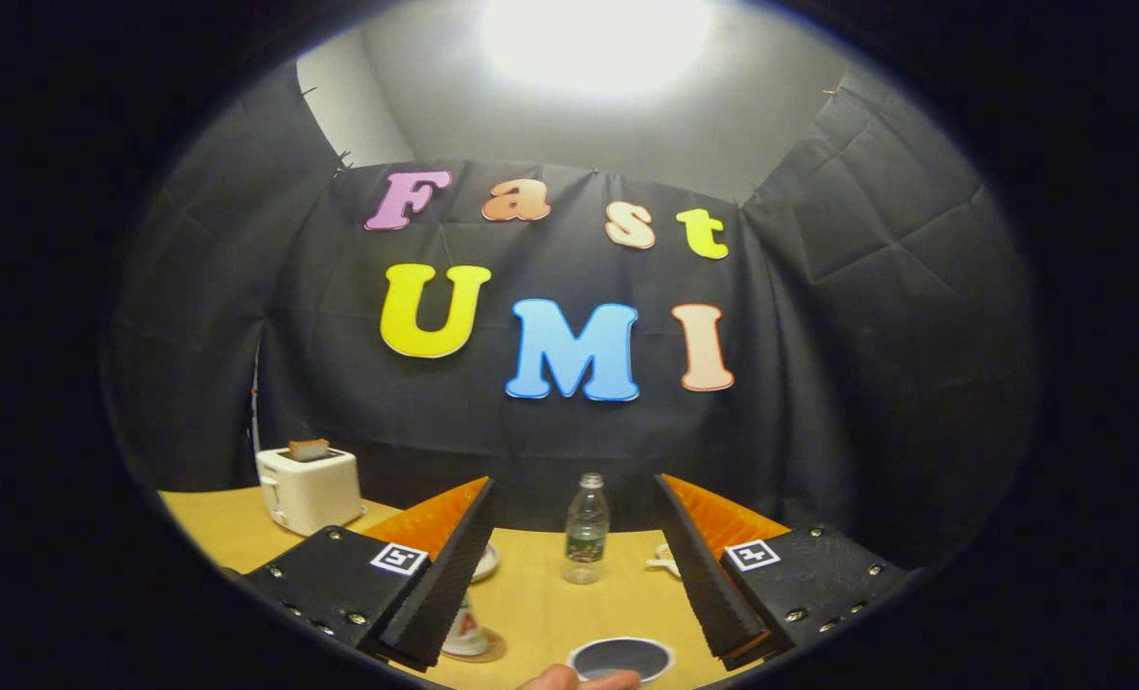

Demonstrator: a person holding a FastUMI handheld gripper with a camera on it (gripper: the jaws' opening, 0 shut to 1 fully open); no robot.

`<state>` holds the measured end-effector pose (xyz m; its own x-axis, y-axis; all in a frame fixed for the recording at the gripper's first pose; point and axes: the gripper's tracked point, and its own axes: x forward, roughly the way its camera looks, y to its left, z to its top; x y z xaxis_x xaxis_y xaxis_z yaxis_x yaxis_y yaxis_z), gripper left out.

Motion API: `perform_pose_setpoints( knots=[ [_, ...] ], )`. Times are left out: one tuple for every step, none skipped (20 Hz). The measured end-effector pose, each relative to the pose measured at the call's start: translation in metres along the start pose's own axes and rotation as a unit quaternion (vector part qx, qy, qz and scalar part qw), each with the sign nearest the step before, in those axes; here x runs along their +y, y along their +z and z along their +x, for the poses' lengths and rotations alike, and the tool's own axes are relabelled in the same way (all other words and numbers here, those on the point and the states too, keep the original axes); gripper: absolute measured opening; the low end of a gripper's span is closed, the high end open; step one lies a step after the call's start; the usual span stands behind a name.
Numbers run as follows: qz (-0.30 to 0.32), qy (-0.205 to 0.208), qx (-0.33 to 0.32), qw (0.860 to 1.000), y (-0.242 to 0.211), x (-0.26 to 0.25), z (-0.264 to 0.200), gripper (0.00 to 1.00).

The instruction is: Take the bottle from table, then pour the juice into the cup, finally place the bottle on the coaster

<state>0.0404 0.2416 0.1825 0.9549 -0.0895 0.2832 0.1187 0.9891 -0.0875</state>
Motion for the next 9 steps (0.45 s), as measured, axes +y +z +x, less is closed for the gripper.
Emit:
perform_pose_setpoints(
  knots=[
    [-0.014, -0.017, -0.004, 1.000, -0.003, -0.023, 0.002, 0.97],
    [-0.024, -0.032, -0.006, 0.999, -0.006, -0.045, 0.004, 0.97],
    [-0.033, -0.053, -0.005, 0.998, -0.015, -0.072, 0.004, 0.97],
    [-0.038, -0.070, -0.001, 0.997, -0.023, -0.095, 0.004, 0.97],
    [-0.039, -0.088, 0.005, 0.995, -0.035, -0.121, 0.006, 0.97],
    [-0.037, -0.096, 0.009, 0.995, -0.046, -0.140, 0.006, 0.97],
    [-0.034, -0.094, 0.013, 0.995, -0.059, -0.156, 0.006, 0.97],
    [-0.032, -0.089, 0.017, 0.995, -0.072, -0.167, 0.004, 0.97],
    [-0.028, -0.080, 0.023, 0.996, -0.086, -0.179, 0.001, 0.97]
  ],
)
